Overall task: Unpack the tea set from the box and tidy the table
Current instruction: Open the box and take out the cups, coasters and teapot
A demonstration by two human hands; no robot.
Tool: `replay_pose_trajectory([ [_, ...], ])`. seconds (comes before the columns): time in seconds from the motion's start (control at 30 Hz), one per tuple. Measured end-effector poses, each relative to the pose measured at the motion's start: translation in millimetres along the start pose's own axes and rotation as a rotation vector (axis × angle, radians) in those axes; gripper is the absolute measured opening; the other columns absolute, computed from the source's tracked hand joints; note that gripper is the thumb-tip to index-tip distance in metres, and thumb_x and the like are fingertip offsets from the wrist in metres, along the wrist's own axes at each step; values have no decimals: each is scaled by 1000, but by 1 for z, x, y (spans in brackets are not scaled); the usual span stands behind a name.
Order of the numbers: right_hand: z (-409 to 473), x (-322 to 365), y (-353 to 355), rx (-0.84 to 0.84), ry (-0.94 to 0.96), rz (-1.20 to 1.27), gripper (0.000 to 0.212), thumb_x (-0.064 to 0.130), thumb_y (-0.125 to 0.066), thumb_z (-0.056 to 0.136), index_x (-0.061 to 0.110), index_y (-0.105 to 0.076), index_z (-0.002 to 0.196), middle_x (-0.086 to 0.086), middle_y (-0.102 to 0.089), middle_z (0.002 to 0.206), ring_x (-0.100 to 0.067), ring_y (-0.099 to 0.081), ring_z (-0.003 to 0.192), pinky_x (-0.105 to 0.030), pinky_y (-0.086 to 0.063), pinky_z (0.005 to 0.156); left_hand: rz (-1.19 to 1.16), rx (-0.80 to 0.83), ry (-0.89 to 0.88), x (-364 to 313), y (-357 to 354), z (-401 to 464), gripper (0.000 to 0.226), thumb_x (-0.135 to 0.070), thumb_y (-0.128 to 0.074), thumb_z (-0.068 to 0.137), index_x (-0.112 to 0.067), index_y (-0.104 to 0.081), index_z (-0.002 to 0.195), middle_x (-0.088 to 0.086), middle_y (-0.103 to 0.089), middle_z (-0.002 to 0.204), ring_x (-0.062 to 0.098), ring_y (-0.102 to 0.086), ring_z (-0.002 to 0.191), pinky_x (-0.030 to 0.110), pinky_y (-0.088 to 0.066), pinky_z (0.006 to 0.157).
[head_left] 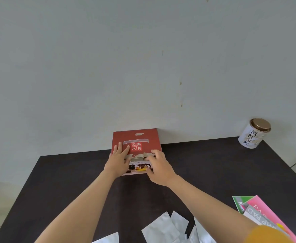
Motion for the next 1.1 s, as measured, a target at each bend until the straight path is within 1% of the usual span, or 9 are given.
replay_pose_trajectory([
  [0.07, 4, 2, -2, -18, -24, 11, 37, 29, -61, 90, 18, -51, 124, -3, -33, 140, -19, -30, 133, -30, -46, 99, -35, -17, -8, 2, -3, -1, 58, -40, -30, 101, -23, -8, 151, 7, 9, 159, 27, 11, 146, 47, -5, 116],
  [0.13, 7, 2, -4, -46, -43, 21, 35, 30, -63, 89, 19, -52, 120, -2, -35, 136, -18, -31, 130, -28, -47, 96, -59, -43, -16, 3, -3, -1, 57, -39, -31, 101, -23, -10, 151, 7, 8, 159, 27, 11, 146, 47, -4, 117],
  [0.23, 9, 3, -6, -93, -71, 36, 36, 31, -64, 88, 19, -51, 120, 0, -36, 133, -16, -32, 127, -25, -49, 92, -70, -62, -18, 2, -3, -2, 57, -38, -32, 100, -24, -11, 151, 6, 8, 159, 26, 11, 146, 46, -4, 117],
  [0.6, 7, 6, -10, -123, -74, 50, 37, 34, -63, 89, 19, -54, 121, -2, -34, 140, -19, -25, 134, -29, -43, 102, -37, -91, -1, 2, -8, -1, 58, -41, -31, 100, -26, -9, 151, 5, 8, 159, 26, 11, 146, 45, -1, 117],
  [0.73, 5, 7, -12, -139, -86, 72, 40, 37, -65, 86, 21, -54, 121, -1, -33, 141, -19, -23, 135, -30, -40, 105, -38, -105, -5, 1, -9, -3, 61, -49, -27, 98, -26, -8, 151, 6, 9, 159, 25, 12, 146, 44, 2, 116],
  [0.83, 5, 5, -10, -114, -79, 83, 38, 37, -67, 84, 24, -55, 118, -1, -30, 142, -20, -21, 135, -31, -41, 103, -35, -121, 5, 1, -10, -4, 64, -53, -26, 96, -27, -6, 151, 5, 11, 159, 24, 14, 145, 42, 4, 116],
  [1.0, 3, 1, -8, -19, -2, 11, 38, 35, -66, 85, 26, -52, 119, -2, -27, 145, -23, -18, 138, -32, -43, 102, -57, -166, 26, 0, -13, -4, 67, -56, -32, 94, -29, -9, 151, 2, 10, 159, 23, 13, 146, 43, 8, 113],
  [1.07, 2, 0, -4, -12, 4, 54, 39, 33, -65, 86, 25, -52, 121, -2, -27, 145, -22, -20, 138, -30, -44, 100, -60, -176, 27, 0, -14, -4, 70, -56, -37, 93, -29, -8, 151, 3, 11, 159, 24, 15, 145, 46, 8, 114],
  [1.1, 2, -1, -1, -41, 1, 89, 40, 32, -65, 86, 24, -52, 123, -2, -27, 145, -20, -21, 138, -28, -44, 99, -62, -190, 31, 1, -14, -6, 74, -57, -41, 92, -29, -6, 151, 5, 13, 159, 24, 17, 145, 47, 7, 114],
])
Point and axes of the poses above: each hand's wrist, its own z-axis towards the middle knuckle, its own y-axis out of the back of the hand, x = y × z, the point moved 4 cm from there along z, towards the middle knuckle
